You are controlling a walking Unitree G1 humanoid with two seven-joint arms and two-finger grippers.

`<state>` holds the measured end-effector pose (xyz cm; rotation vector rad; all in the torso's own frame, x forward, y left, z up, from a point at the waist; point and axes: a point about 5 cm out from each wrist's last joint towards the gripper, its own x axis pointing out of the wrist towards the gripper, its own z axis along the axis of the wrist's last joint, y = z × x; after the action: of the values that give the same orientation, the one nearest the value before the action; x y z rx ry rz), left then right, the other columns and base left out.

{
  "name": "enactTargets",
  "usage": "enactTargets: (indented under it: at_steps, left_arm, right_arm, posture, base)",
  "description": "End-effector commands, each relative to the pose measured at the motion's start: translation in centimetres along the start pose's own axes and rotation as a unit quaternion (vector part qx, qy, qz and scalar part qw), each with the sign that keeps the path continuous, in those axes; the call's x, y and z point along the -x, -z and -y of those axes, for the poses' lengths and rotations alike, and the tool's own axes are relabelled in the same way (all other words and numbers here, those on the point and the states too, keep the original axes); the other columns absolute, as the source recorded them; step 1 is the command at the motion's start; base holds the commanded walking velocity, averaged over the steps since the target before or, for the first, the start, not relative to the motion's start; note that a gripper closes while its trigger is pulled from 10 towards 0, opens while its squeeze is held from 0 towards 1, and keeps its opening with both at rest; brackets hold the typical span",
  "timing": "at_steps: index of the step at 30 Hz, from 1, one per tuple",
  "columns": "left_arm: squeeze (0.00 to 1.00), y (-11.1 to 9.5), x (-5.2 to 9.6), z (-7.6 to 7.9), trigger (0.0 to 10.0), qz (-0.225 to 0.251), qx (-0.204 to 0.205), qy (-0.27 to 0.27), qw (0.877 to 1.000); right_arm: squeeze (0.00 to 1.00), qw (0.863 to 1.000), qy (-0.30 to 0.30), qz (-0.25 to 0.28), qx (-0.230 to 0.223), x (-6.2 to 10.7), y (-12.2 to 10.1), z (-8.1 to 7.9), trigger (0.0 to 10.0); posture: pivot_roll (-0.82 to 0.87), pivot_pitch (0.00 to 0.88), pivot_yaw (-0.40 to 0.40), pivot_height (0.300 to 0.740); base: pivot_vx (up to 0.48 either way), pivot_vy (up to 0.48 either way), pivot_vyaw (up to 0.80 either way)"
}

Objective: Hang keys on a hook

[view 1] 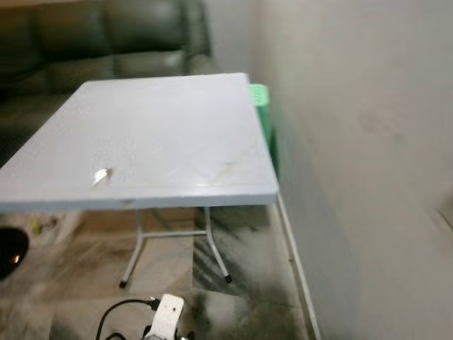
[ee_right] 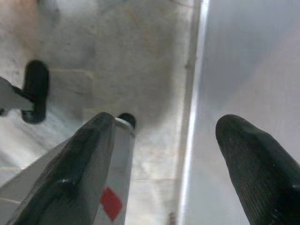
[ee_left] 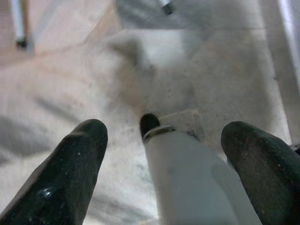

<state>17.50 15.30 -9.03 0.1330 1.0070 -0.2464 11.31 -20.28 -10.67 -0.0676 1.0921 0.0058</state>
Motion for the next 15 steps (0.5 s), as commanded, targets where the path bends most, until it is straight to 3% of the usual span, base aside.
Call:
enactTargets:
  at_steps: [1,7,9,15]
  left_arm:
    - [0.0,-0.22,0.0,-0.34,10.0,0.0,-0.002,-0.006,1.0]
    - [0.0,-0.21,-0.01,-0.29,10.0,-0.001,-0.004,-0.005,1.0]
    - [0.0,-0.2,-0.01,-0.28,10.0,-0.001,-0.003,-0.004,1.0]
    - [0.0,-0.16,0.0,-0.31,10.0,-0.002,0.002,-0.005,1.0]
  right_arm:
    - [0.0,1.0,-0.015,0.004,0.003,-0.1,-0.15,-0.88,10.0]
    - [0.0,1.0,-0.016,0.007,0.002,-0.09,-0.2,-0.83,10.0]
    - [0.0,1.0,-0.016,0.011,-0.023,-0.09,-0.26,-0.82,10.0]
    - [0.0,1.0,-0.021,0.012,-0.017,-0.09,-0.27,-0.89,10.0]
  posture:
    - [0.11,0.0,-0.001,0.74]
    - [0.11,0.0,-0.004,0.74]
    - [0.11,0.0,-0.004,0.74]
    - [0.11,0.0,-0.005,0.74]
  base:
    - [0.0,0.0,0.8]
    - [0.0,0.0,0.8]
    - [0.0,0.0,0.0]
    - [0.0,0.0,0.0]
